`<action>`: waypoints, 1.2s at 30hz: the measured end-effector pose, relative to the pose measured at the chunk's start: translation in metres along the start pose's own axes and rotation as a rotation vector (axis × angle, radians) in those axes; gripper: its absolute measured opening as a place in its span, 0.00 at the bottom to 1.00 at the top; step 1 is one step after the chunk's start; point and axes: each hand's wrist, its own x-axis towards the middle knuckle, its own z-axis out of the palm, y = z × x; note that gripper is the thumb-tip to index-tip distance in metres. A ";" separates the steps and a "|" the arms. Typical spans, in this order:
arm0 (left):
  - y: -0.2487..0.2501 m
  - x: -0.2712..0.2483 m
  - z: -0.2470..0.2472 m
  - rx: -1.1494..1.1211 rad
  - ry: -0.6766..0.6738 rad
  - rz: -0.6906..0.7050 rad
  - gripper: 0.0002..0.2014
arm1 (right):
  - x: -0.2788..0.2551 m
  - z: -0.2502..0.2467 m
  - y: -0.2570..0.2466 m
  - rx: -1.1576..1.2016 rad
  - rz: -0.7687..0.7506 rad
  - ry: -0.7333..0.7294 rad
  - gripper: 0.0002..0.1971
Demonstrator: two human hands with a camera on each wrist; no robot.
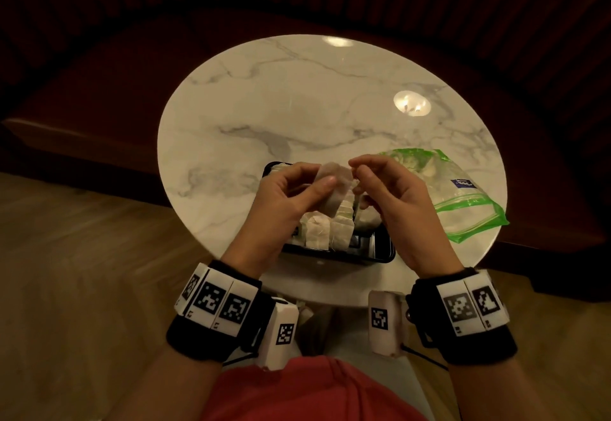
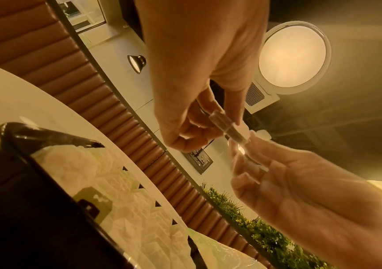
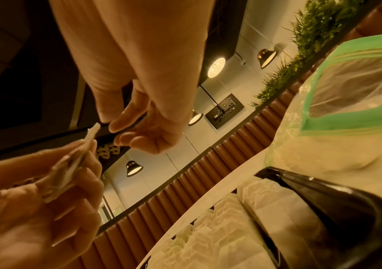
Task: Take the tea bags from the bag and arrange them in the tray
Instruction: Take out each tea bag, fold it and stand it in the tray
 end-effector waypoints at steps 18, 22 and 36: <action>0.004 0.001 -0.002 0.103 0.137 0.098 0.03 | -0.003 0.004 0.002 -0.052 0.028 0.082 0.05; 0.004 0.001 0.000 0.117 0.135 0.103 0.03 | -0.002 0.002 0.005 -0.073 0.050 0.098 0.05; -0.003 0.002 -0.002 0.187 -0.018 0.026 0.09 | -0.003 -0.004 0.000 -0.061 0.037 0.104 0.05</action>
